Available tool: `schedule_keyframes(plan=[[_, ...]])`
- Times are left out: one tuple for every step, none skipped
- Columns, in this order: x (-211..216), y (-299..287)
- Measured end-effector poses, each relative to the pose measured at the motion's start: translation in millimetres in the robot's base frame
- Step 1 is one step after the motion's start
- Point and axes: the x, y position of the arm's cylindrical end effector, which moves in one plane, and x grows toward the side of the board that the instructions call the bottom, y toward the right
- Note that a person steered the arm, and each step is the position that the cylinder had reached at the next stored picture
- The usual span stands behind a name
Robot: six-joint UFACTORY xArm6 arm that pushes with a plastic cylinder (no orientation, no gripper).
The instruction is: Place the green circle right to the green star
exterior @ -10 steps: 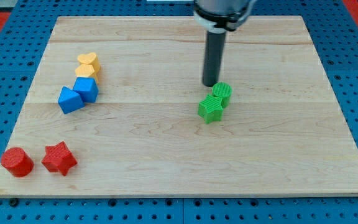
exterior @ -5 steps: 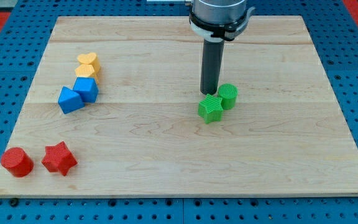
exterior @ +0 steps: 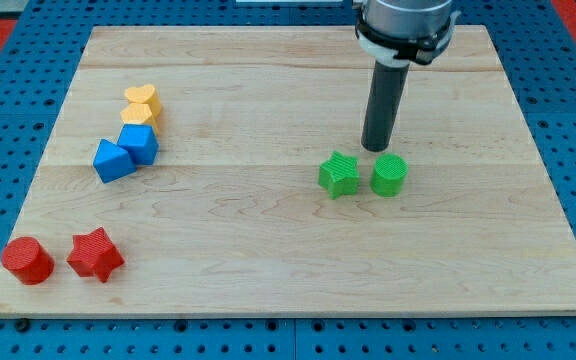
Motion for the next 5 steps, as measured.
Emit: schedule_keyframes(plan=[[-5, -41], [9, -107], [47, -133], [83, -134], [122, -130]])
